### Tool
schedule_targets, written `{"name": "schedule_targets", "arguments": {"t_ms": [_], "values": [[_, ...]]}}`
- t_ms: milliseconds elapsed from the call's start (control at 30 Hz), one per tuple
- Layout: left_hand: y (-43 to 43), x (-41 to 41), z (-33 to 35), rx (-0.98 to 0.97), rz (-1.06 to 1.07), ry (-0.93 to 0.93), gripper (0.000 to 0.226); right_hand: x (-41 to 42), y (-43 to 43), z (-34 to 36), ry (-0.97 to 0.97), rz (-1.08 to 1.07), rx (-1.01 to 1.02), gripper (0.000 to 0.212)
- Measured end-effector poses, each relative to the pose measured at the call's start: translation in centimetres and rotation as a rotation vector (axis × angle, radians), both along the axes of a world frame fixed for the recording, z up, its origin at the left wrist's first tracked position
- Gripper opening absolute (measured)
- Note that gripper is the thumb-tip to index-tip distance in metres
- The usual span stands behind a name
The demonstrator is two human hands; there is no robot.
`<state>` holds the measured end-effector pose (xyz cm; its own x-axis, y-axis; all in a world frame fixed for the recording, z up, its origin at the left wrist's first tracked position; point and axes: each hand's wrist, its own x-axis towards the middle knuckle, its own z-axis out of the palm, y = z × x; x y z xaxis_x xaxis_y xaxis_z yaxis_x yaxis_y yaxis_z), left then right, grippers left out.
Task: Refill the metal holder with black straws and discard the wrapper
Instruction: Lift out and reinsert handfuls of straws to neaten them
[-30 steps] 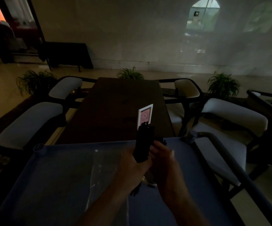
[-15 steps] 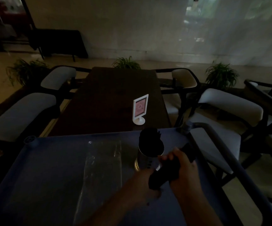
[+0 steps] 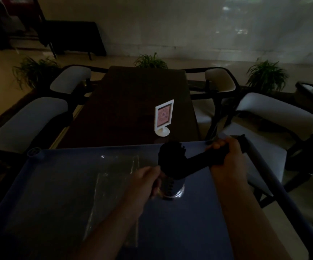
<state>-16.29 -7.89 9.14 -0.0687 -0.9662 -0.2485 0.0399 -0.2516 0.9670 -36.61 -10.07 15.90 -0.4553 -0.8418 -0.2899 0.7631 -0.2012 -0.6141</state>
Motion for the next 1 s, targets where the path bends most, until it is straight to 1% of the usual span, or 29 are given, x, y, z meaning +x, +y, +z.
{"name": "schedule_targets", "arguments": {"t_ms": [33,67,100,133,200,233,267,300,367,533,600,667,700,767,900,967,1000], "values": [[-0.6,0.0,-0.2,-0.055,0.104,-0.115,0.017,-0.1,-0.6,0.1,0.020,-0.026,0.010,0.007],[-1.1,-0.2,-0.3,-0.100,0.175,-0.193,0.007,-0.2,-1.1,0.1,0.049,-0.045,0.019,0.006],[-1.5,-0.4,-0.5,-0.132,0.205,-0.248,0.012,-0.3,-1.5,-0.1,0.090,-0.059,0.030,0.006],[-1.8,-0.7,-0.8,-0.145,0.189,-0.289,0.027,-0.3,-1.8,-0.3,0.141,-0.069,0.040,0.005],[-2.4,-1.4,-1.4,-0.127,0.087,-0.332,0.057,0.0,-2.4,-0.8,0.261,-0.083,0.072,0.012],[-2.5,-1.8,-1.6,-0.116,0.040,-0.347,0.065,0.2,-2.7,-1.1,0.316,-0.089,0.090,0.017],[-2.6,-2.3,-1.7,-0.116,0.021,-0.353,0.066,0.4,-3.1,-1.5,0.366,-0.094,0.105,0.021],[-2.7,-2.6,-2.0,-0.123,0.025,-0.355,0.059,0.6,-3.4,-1.9,0.410,-0.099,0.113,0.021],[-2.5,-3.0,-2.2,-0.116,0.026,-0.338,0.040,1.1,-3.7,-2.8,0.517,-0.099,0.116,0.017],[-2.6,-2.8,-2.8,-0.070,0.007,-0.215,0.034,2.1,-3.9,-4.7,0.905,0.026,0.152,0.003],[-2.6,-2.7,-3.1,-0.063,0.019,-0.219,0.034,2.4,-4.0,-5.2,1.020,0.099,0.143,0.012],[-2.5,-2.7,-3.4,-0.073,0.031,-0.219,0.033,2.7,-3.6,-5.8,1.106,0.162,0.119,0.028],[-2.5,-2.7,-3.6,-0.073,0.031,-0.220,0.034,2.9,-3.4,-6.1,1.141,0.189,0.098,0.032],[-2.5,-2.6,-3.7,-0.064,0.019,-0.219,0.034,3.1,-3.1,-6.7,1.195,0.229,0.055,0.034],[-2.8,-2.4,-3.6,-0.062,-0.017,-0.217,0.039,3.1,-2.8,-7.8,1.188,0.226,0.044,0.036],[-3.1,-2.3,-3.4,-0.056,-0.048,-0.201,0.045,3.3,-2.7,-8.2,1.211,0.207,0.050,0.043],[-3.3,-2.2,-3.3,-0.059,-0.062,-0.203,0.048,3.3,-2.7,-8.4,1.217,0.210,0.048,0.051]]}}
